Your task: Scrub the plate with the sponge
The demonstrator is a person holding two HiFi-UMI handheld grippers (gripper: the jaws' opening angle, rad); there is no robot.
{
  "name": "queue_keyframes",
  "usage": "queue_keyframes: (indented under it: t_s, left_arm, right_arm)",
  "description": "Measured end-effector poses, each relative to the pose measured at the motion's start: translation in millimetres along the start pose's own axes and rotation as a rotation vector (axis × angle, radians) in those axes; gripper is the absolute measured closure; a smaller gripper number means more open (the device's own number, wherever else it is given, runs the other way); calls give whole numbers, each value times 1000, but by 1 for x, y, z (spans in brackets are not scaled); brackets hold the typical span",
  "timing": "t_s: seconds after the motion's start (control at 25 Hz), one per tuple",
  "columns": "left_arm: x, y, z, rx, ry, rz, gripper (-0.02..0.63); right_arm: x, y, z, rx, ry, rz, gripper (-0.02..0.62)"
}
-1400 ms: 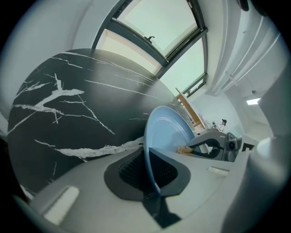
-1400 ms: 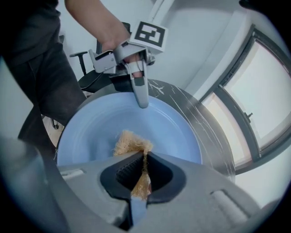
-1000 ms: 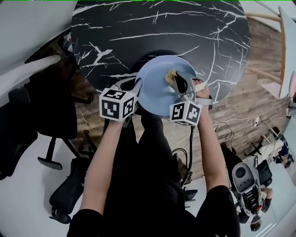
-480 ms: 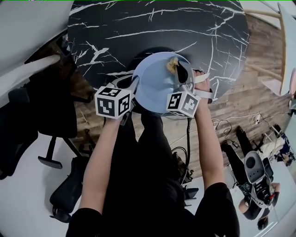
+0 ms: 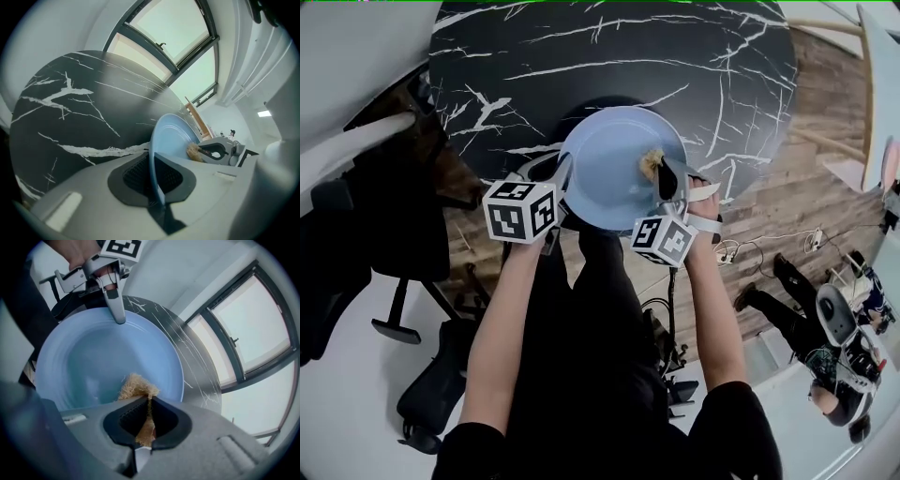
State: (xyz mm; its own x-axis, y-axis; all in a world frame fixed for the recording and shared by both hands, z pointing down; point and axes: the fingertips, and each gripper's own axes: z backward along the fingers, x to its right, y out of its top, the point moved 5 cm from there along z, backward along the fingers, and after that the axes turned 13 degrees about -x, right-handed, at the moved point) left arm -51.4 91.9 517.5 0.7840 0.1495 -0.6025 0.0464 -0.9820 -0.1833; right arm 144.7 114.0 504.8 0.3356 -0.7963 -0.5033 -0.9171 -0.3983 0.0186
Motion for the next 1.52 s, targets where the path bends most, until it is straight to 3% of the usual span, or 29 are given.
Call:
queue_keyframes:
  t_s: [0.24,0.48,0.8,1.08,1.2,1.52]
  left_arm:
    - [0,1,0,9,-2,10,588]
    - [-1,0,-1,20,-3,17,588]
    - [-1,-1,-1,41,-6,31,586]
    - [-1,-4,1,95,-12,30,580]
    - [1,-7,4,121,-39,31,505]
    - [4,-13,37,150,-10,-21,442]
  right_arm:
    - [-34,0,23,10,114,-50,575]
    - [-66,13,42,52,193,-33,575]
    - [-81,27,55,123,286,-62,575]
    - [-47,24,80,257,263,-312,575]
    - [-30,18,93,316,242,-413,575]
    - [25,8,135,485,216,-671,575]
